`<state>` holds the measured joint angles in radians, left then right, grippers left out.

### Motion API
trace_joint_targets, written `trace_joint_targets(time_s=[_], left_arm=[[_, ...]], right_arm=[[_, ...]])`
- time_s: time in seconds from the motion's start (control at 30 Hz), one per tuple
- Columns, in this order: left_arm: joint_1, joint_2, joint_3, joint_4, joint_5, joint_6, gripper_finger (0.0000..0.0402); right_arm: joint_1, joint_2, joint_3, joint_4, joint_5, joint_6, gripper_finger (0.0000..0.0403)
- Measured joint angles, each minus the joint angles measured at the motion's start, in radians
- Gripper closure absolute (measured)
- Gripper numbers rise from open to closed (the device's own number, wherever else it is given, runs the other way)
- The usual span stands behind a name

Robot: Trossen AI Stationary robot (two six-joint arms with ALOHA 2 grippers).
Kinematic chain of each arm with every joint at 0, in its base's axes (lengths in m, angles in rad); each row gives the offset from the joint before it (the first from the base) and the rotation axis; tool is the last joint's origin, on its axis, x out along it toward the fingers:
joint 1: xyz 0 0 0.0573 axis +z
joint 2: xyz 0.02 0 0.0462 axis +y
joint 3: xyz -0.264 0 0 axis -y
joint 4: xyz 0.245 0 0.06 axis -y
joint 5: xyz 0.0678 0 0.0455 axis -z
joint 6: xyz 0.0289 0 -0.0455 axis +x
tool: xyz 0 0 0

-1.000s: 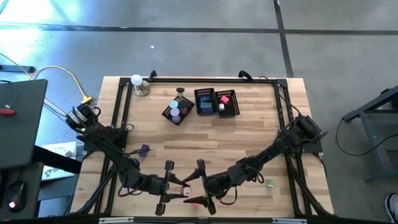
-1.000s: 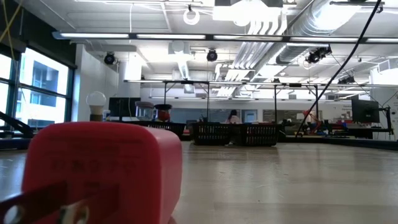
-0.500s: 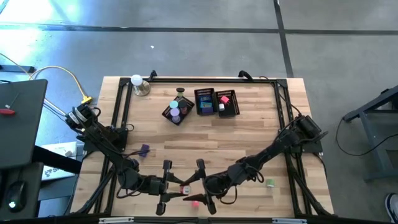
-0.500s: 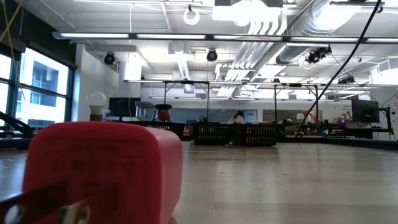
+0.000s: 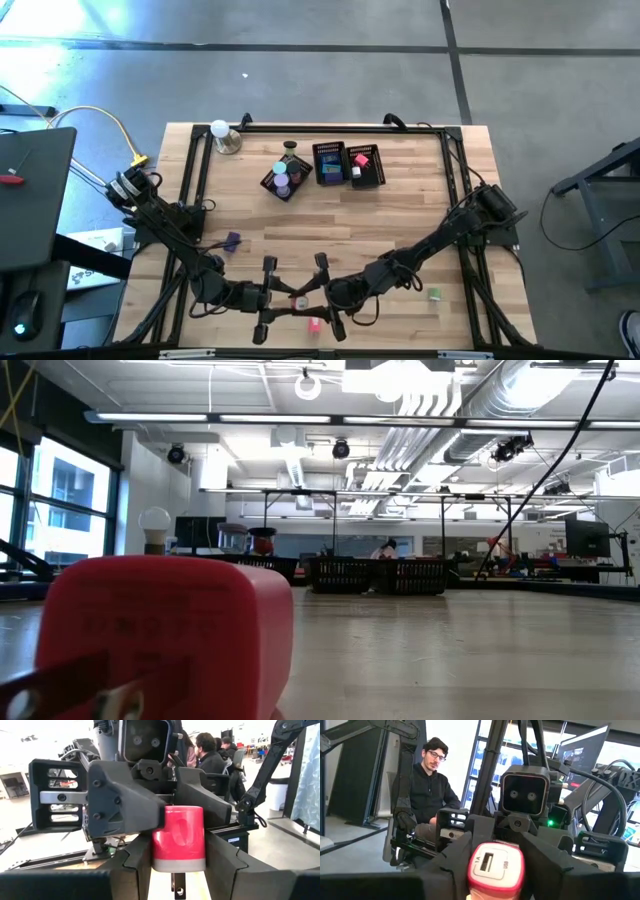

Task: Pick & Place Office items
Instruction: Put the left pink charger adapter into the right black bin

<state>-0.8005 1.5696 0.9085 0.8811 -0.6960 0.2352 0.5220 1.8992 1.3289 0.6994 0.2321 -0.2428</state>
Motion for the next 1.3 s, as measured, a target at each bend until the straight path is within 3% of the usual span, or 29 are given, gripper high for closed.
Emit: trace_joint_targets(time_s=[0.1, 0.4, 0.63, 0.77, 0.97, 1.2, 1.3], left_arm=[[0.0, 0.0, 0.0, 0.004, -0.007, -0.003, 0.0276], [-0.001, 0.0, 0.0, 0.001, -0.019, -0.014, 0.0273], [-0.004, 0.0, 0.0, -0.018, -0.053, -0.027, 0.0195], [-0.004, 0.0, 0.0, -0.056, -0.075, -0.183, 0.0154], [-0.012, -0.002, 0.002, -0.11, -0.153, -0.266, 0.0136], [-0.056, -0.002, 0.002, -0.168, -0.265, -0.296, 0.0134], [-0.06, -0.002, 0.002, -0.189, -0.275, -0.318, 0.0134]], right_arm=[[-0.003, -0.001, 0.001, -0.007, 0.004, -0.005, 0.0276], [-0.004, -0.001, 0.001, -0.015, 0.017, 0.001, 0.0278], [-0.005, -0.001, 0.001, -0.036, 0.06, 0.006, 0.0278], [0.01, -0.012, 0.0, -0.085, 0.088, 0.014, 0.0278], [0.088, -0.091, -0.003, -0.323, 0.461, 0.018, 0.0281], [0.144, -0.157, -0.002, -0.777, 1.078, 0.217, 0.0282], [0.122, -0.191, -0.002, -1.031, 1.13, 0.464, 0.0282]])
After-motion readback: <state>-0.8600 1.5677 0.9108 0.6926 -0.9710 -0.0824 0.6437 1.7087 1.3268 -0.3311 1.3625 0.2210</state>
